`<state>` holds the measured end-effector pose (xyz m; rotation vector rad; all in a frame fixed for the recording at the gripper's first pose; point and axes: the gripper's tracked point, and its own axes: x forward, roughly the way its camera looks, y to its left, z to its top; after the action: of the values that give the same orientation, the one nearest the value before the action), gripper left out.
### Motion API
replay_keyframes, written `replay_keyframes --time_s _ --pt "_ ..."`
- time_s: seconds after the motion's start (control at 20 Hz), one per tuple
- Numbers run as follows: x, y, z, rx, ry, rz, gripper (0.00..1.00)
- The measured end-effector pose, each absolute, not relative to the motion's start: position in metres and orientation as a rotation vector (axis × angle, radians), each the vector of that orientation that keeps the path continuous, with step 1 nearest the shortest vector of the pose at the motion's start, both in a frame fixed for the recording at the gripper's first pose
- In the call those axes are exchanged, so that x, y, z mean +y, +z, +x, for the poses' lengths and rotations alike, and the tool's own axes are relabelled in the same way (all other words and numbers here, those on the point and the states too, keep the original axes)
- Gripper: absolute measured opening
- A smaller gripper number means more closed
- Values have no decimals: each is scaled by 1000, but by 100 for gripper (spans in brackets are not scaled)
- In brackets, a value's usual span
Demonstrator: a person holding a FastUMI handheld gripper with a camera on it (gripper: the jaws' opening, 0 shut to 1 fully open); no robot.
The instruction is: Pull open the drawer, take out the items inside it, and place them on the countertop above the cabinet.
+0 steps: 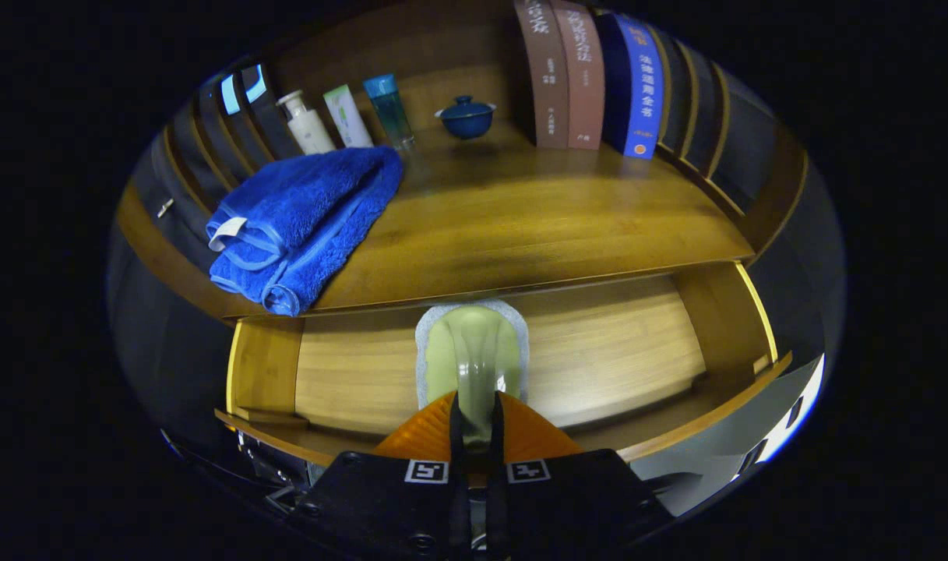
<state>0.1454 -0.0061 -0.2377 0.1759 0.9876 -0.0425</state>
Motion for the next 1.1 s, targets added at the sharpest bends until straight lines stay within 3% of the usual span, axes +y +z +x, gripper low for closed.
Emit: replay_keyframes --time_s 0.6,1.1 --pt "0 -195 139 719 -21 94 12" --pt "-2 -135 230 885 53 185 12"
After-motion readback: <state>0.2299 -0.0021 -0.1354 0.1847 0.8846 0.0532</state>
